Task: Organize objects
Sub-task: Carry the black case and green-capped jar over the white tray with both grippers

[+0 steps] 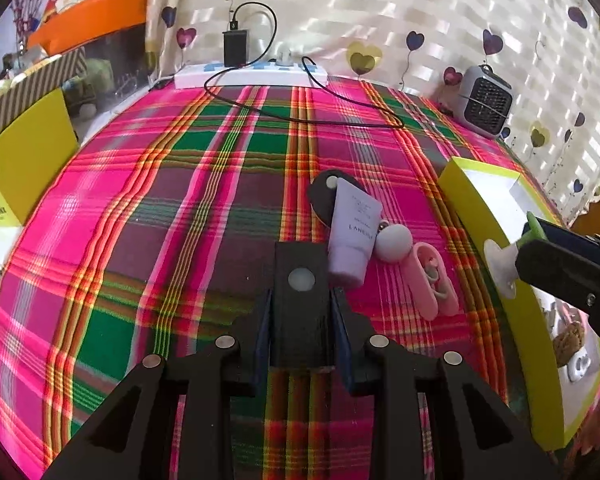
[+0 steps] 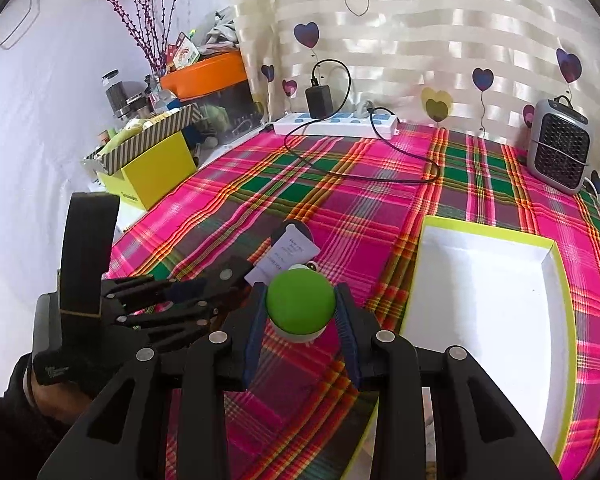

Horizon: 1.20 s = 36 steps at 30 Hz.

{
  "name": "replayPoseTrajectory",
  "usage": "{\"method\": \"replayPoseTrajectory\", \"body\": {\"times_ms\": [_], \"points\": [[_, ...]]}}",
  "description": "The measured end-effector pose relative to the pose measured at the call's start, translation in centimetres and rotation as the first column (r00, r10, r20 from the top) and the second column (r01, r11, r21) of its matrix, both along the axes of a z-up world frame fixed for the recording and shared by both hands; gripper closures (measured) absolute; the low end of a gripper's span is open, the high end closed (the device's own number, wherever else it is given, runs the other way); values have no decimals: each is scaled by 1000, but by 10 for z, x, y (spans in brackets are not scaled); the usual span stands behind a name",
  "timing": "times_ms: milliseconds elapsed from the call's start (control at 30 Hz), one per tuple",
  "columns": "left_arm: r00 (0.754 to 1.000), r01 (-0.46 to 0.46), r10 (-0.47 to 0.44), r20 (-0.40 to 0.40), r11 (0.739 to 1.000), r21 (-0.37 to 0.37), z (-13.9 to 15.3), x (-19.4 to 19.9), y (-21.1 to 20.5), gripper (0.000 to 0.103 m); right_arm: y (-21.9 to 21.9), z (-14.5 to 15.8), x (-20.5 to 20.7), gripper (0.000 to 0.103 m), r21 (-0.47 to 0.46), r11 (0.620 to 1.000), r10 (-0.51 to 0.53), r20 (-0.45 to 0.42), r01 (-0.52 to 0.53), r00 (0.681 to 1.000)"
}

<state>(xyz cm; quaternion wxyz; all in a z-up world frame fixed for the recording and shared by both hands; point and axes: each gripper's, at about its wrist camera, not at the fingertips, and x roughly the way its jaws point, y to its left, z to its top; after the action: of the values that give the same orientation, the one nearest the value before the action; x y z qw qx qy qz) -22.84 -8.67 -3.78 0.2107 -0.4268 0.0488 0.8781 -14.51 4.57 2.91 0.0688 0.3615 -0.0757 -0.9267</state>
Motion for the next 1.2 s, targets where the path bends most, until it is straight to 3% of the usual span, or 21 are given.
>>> {"method": "replayPoseTrajectory", "body": {"times_ms": [100,533,1200], "points": [[1000,5,-5,-17,1000,-24,0,1,2,78,2,-3,1,68,-1,1000,-2,6,2,1000],[994,-7,12,-107,999,46,33,19,0,78,7,8,11,68,0,1000,-16,-33,16,999],[969,202,-186,-160,975,90,64,51,77,78,70,18,50,68,-16,987,-163,-82,162,983]]}}
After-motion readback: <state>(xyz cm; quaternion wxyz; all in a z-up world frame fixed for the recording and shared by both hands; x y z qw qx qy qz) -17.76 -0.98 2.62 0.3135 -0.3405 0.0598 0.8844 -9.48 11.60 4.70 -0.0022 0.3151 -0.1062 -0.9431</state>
